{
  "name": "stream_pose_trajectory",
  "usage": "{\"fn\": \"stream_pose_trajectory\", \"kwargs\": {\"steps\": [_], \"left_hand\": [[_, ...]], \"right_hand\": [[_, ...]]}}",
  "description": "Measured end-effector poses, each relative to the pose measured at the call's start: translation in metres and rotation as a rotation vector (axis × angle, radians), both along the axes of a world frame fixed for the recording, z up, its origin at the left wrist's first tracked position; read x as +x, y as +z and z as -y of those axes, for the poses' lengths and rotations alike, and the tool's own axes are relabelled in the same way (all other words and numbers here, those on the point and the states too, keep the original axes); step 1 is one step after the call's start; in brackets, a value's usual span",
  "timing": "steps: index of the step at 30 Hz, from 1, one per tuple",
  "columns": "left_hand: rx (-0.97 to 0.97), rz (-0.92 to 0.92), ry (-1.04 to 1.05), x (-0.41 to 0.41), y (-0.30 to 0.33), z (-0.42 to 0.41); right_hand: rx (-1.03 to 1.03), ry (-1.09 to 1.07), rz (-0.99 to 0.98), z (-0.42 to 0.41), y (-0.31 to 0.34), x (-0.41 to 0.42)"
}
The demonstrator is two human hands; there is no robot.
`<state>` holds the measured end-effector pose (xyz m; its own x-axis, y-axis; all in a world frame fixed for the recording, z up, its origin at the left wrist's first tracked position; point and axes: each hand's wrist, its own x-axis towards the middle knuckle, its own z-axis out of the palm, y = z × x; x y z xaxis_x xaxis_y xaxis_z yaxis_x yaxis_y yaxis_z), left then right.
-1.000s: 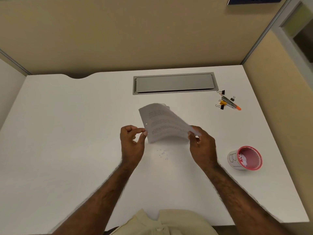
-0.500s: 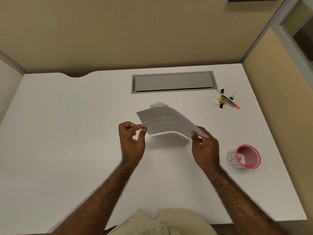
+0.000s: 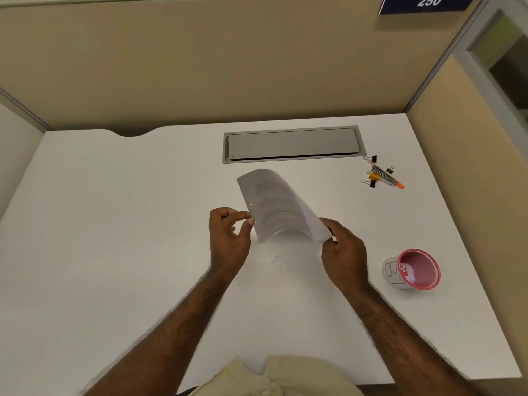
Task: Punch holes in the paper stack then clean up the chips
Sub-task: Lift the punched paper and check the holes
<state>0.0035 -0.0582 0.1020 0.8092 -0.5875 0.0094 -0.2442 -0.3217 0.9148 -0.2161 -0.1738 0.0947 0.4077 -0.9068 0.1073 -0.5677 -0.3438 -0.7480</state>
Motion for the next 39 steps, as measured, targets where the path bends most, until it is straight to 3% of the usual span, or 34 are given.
{"fn": "stream_pose_trajectory", "kwargs": {"steps": [6,10,14,19,23,27,32,39], "left_hand": [[0.014,0.015,0.024,-0.003,-0.003,0.003],[-0.061,0.120,0.020,-0.002,-0.002,0.001],[0.002,0.038,0.001,-0.005,-0.005,0.000],[-0.068,0.183,-0.012,0.000,-0.002,-0.001],[-0.006,0.088,0.022,0.001,-0.003,0.002],[-0.106,0.224,0.018,0.004,0.002,0.000],[-0.007,0.117,0.007,-0.004,-0.003,-0.003],[-0.176,0.297,0.053,-0.005,0.025,-0.016]], "right_hand": [[0.034,-0.067,-0.025,-0.004,-0.008,-0.001],[-0.045,-0.077,0.001,-0.002,-0.006,-0.003],[0.051,-0.053,-0.051,-0.001,-0.012,-0.004],[-0.046,-0.071,-0.028,-0.001,-0.009,-0.002],[0.031,-0.043,-0.109,0.001,-0.010,0.001],[-0.052,-0.078,-0.055,0.002,-0.002,0.001],[0.033,-0.012,-0.167,0.000,-0.005,-0.001],[-0.005,-0.053,-0.073,-0.007,0.021,-0.007]]}}
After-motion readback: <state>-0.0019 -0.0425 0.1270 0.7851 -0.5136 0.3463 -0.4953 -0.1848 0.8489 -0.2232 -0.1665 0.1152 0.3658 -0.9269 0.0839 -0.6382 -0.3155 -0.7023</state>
